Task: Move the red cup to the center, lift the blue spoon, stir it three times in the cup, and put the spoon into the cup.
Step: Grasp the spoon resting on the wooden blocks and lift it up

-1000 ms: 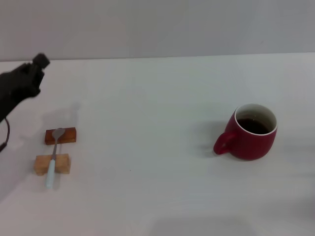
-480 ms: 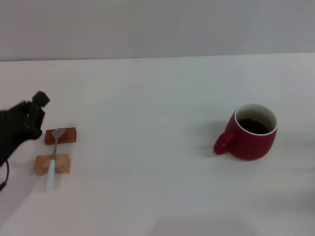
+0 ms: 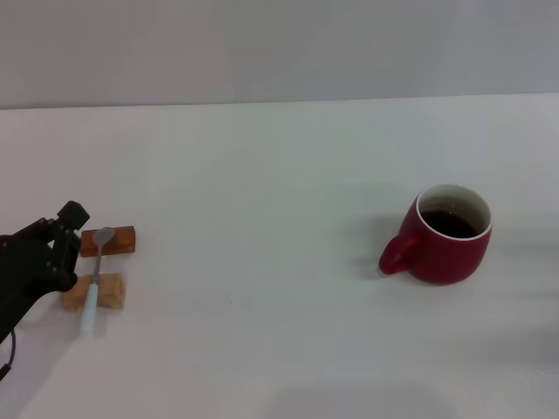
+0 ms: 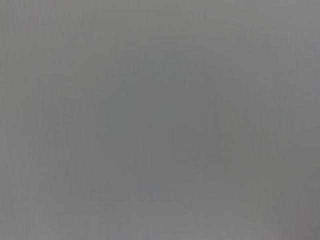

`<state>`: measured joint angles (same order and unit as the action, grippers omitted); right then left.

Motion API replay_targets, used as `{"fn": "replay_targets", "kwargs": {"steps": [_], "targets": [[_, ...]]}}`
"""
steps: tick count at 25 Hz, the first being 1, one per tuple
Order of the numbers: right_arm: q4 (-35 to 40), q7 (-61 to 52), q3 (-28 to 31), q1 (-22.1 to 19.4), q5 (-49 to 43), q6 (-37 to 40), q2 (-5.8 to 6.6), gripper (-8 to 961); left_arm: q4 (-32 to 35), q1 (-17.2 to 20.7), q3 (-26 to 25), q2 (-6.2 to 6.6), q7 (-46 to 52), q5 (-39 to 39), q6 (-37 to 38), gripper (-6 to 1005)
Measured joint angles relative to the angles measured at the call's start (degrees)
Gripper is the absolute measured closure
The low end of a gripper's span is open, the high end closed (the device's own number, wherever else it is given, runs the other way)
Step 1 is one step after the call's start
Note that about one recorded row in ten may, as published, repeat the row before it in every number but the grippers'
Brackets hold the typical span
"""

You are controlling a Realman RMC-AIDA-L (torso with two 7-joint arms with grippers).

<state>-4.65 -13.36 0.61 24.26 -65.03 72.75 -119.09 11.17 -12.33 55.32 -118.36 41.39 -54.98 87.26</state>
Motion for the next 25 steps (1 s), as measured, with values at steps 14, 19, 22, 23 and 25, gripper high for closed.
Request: {"fn": "replay_targets", "kwargs": {"steps": [14,19,22,23,25], "targets": [[2.0,0.1,0.6,0.5,0.0,-0.5,0.00,955,-1.5,3.1,0.2,0.14,-2.2,0.0,1.3,943],[3.1,-0.1,3.6,0.3,0.1,-0.7,0.03,954,-1.7,5.1,0.1,0.12,-2.3,0.1,2.9,940],[3.3,-0.1,3.9,0.4,0.1,-1.2,0.06,954,-2.9,5.8,0.0,0.07,-3.8,0.1,3.6,887],[3.3,-0.1,3.9,0.4,0.1,-1.2,0.06,954,-2.9,5.8,0.0,0.07,-3.8,0.1,3.6,869],[3.3,-0.1,3.9,0.6,0.1,-1.6,0.06,954,-4.3,5.9,0.0,0.03,-5.4,0.1,4.2,834]]}}
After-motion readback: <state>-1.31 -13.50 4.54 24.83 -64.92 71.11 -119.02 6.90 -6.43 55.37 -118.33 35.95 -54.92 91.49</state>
